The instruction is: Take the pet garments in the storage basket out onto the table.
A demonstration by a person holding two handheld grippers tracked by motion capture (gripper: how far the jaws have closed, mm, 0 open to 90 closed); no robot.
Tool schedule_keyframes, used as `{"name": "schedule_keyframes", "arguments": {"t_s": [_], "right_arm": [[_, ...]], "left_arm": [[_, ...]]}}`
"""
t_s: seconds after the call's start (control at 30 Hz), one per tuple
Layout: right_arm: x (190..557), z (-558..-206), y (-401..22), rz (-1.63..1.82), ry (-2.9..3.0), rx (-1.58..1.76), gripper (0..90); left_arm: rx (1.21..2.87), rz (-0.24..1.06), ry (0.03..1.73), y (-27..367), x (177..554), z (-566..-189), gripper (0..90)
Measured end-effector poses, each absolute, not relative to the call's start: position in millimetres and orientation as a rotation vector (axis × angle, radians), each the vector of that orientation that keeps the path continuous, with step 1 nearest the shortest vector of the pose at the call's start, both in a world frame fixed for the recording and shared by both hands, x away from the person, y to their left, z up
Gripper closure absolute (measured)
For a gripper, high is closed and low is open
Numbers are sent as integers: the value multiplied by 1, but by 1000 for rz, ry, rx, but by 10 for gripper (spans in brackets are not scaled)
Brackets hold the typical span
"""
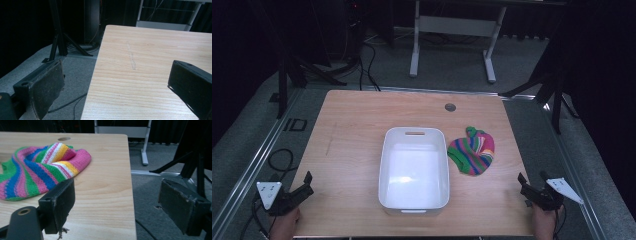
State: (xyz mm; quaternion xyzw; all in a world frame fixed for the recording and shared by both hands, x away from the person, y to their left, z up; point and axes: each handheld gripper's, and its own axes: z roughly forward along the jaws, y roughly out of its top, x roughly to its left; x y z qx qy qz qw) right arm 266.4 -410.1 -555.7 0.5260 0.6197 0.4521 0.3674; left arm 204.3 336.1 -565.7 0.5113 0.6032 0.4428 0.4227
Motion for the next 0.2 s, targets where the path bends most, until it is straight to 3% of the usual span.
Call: {"name": "schedule_keyframes", "arguments": {"t_s": [0.2], "right_arm": [[268,-556,-411,1168,1601,1356,143]], "left_arm": [[1281,1109,1508,336,204,-566,9]]}}
